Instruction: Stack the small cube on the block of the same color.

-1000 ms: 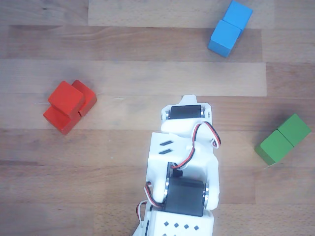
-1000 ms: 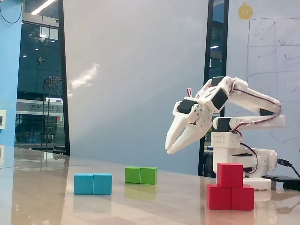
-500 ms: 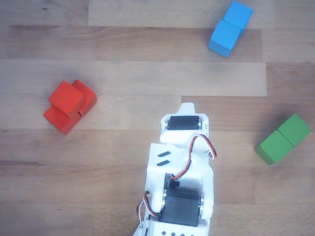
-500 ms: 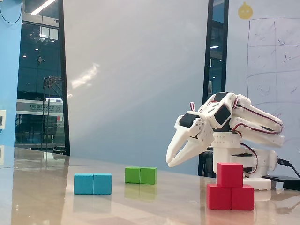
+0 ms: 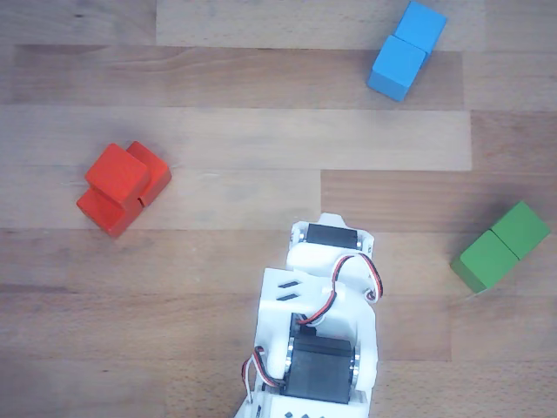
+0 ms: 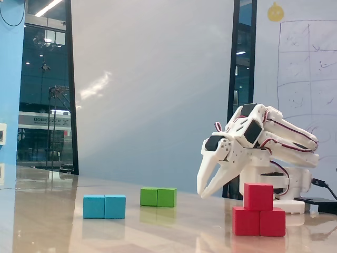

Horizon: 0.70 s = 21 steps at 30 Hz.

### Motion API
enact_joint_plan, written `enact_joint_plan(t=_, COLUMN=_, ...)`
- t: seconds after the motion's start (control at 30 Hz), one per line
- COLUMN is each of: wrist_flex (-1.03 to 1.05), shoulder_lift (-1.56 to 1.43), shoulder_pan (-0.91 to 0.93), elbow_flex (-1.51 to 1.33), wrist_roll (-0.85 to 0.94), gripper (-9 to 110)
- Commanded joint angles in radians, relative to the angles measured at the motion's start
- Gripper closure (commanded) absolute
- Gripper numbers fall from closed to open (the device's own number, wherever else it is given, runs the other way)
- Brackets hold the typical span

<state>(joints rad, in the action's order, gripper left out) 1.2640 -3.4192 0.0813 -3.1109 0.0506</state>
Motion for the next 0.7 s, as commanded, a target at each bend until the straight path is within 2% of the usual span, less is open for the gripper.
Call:
enact_joint_plan(t=0.0, wrist_flex=0.026, shoulder_lift=-0.035, shoulder_pan=0.002, elbow_flex=0.057, wrist_roll=0.034, gripper=101)
enact_joint_plan(t=0.67, wrist_flex=0.043, shoulder_lift=-0.04, shoulder_pan=-0.032, elbow_flex=0.057, wrist_roll=0.051, gripper=101)
